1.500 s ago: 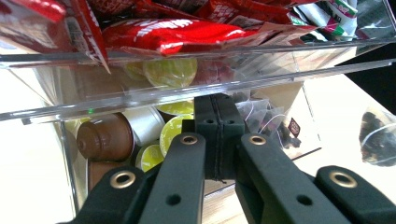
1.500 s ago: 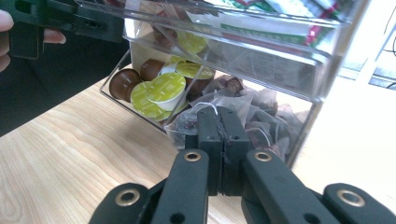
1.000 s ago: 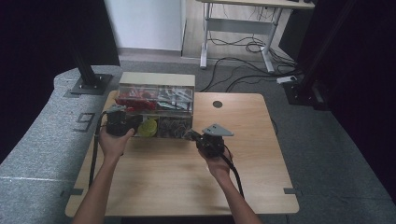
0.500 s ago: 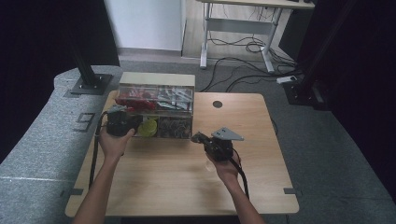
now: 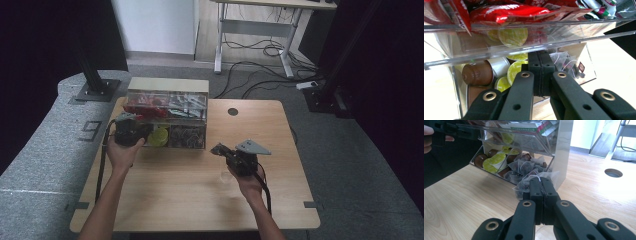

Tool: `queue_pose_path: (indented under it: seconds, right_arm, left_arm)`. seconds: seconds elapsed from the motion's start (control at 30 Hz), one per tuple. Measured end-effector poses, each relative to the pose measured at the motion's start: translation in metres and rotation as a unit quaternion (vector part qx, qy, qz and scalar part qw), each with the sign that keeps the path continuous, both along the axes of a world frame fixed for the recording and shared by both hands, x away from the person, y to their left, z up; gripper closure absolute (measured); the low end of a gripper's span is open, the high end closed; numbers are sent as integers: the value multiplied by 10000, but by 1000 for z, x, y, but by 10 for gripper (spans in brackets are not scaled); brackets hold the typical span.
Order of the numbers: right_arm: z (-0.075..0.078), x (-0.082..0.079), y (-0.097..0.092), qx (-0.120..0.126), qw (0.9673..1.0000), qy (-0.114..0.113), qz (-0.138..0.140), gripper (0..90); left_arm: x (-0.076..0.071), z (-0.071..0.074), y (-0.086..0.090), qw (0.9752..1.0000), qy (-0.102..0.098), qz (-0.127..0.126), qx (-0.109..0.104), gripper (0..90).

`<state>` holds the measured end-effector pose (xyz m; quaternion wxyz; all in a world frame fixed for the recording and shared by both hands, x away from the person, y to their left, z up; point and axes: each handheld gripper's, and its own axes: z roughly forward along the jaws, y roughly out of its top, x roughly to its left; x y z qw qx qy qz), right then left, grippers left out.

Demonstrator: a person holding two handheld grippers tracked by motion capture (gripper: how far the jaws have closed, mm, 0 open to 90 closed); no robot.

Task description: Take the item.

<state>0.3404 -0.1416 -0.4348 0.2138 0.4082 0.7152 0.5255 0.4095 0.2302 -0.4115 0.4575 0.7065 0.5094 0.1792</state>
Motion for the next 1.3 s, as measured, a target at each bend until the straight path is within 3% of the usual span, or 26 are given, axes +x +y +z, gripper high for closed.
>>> queue_pose_path:
  seconds: [0.6, 1.3]
  right_arm:
    - [-5, -9, -19, 54, 9999, -7, -96, 885]
    - [-12, -13, -19, -85, 9999, 30, -91, 879]
  left_arm:
    - [-1, -2, 0, 10000, 21, 22, -6, 900]
    - [1, -3, -1, 10000, 53, 20, 9, 900]
